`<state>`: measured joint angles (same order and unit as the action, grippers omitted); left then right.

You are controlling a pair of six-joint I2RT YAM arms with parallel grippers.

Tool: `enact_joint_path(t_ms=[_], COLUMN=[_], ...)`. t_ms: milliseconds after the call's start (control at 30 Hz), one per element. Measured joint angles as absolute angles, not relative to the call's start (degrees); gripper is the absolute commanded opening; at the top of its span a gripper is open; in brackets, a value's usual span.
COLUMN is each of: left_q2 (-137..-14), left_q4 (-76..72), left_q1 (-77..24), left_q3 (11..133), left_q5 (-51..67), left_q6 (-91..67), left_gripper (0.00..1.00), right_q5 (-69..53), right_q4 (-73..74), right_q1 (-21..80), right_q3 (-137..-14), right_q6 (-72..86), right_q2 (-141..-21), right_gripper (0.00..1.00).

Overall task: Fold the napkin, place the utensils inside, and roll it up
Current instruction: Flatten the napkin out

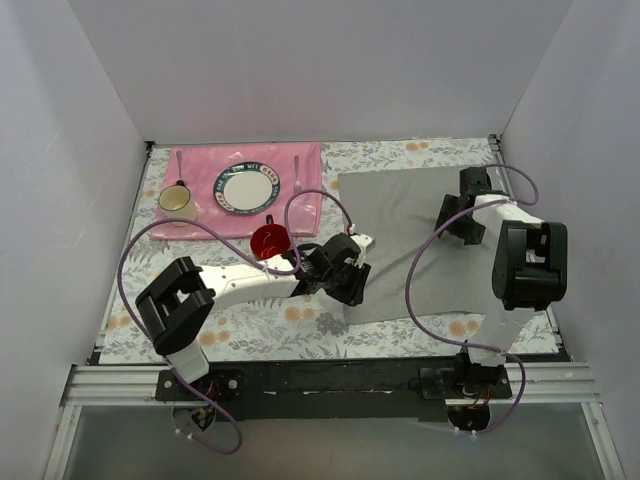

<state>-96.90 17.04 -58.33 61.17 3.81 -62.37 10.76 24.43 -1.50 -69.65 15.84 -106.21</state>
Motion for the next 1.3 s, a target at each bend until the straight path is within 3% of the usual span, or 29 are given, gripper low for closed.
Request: enact_joint_path(t_ms=[167, 333, 600, 1000, 1300], left_q2=[-94.39, -96.14, -110.83, -129.08, -131.0], left_q4=[17.12, 15.55, 12.56, 11.16, 14.2], left_q1=[-57.56, -53.65, -44.69, -38.87, -36.64], left_q3=[65.14, 71.79, 86.0, 97.84, 98.3], left_q5=[5.58, 8.23, 13.23, 16.12, 14.87], left_q6=[-63.77, -66.26, -70.02, -69.43, -65.34], left_gripper=[0.4, 0.39, 0.36, 0.35, 0.35], right_q5=[6.37, 2.74, 1.96, 5.28, 8.05], right_q4=[25.76, 25.34, 24.88, 18.57, 19.66], right_q1=[-1.5, -1.02, 3.7, 15.0, 14.87], right_q3=[-58.57, -49.43, -40.75, -35.51, -34.37], right_q6=[16.27, 16.64, 17.47, 22.92, 26.28], right_q2=[-93.01, -84.58, -79.59, -75.18, -73.28], right_gripper=[0.76, 0.65, 0.45, 0.45, 0.48])
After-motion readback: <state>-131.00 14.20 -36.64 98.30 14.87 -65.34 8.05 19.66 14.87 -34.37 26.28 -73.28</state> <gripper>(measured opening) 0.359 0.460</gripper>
